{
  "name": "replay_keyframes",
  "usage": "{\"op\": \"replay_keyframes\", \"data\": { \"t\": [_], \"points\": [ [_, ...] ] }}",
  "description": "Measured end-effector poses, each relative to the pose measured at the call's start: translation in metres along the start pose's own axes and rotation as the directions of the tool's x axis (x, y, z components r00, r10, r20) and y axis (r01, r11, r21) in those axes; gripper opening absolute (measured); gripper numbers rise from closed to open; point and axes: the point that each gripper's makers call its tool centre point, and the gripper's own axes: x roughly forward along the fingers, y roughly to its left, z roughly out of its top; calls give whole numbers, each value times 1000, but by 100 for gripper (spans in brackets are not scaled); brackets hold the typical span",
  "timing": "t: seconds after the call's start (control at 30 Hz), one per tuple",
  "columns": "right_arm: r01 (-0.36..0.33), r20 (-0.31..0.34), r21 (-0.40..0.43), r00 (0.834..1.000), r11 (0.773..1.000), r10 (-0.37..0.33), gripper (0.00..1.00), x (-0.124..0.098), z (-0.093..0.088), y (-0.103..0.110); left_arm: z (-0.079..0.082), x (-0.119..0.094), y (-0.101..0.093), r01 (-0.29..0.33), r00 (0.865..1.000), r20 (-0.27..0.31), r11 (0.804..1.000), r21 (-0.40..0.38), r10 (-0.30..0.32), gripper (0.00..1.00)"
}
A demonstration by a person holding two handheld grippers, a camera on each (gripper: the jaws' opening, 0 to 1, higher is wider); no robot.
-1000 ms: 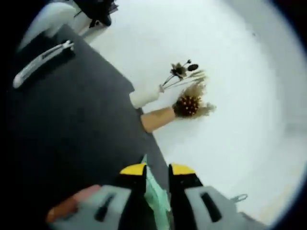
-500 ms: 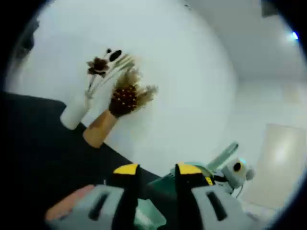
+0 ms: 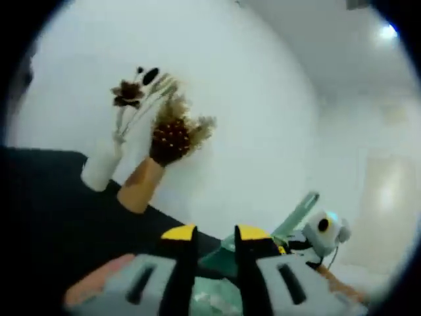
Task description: Pick up the broom and sweep the trash on the tabletop into the dustpan.
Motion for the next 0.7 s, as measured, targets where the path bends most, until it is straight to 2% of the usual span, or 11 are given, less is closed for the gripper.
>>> {"op": "replay_keyframes", "data": {
  "t": [0.1,0.2,0.37,0.5,0.7],
  "points": [
    [17,-4,-24,1000,1000,-17,2,6,-5,6,7,-4,17,-55,998,28,998,-8,55,24],
    [21,-3,-36,1000,999,-21,2,10,-8,11,13,-5,28,-80,996,42,996,-32,81,24],
    [24,-17,-82,1000,996,-26,2,17,-12,16,17,-7,29,-82,995,59,995,-57,86,24],
    [15,-19,-82,1000,996,-17,2,19,-16,21,20,-7,28,-73,995,68,995,-65,78,24],
    [12,-13,-111,1000,994,-13,2,25,-19,28,24,-8,36,-87,992,83,991,-99,95,23]
  ]
}}
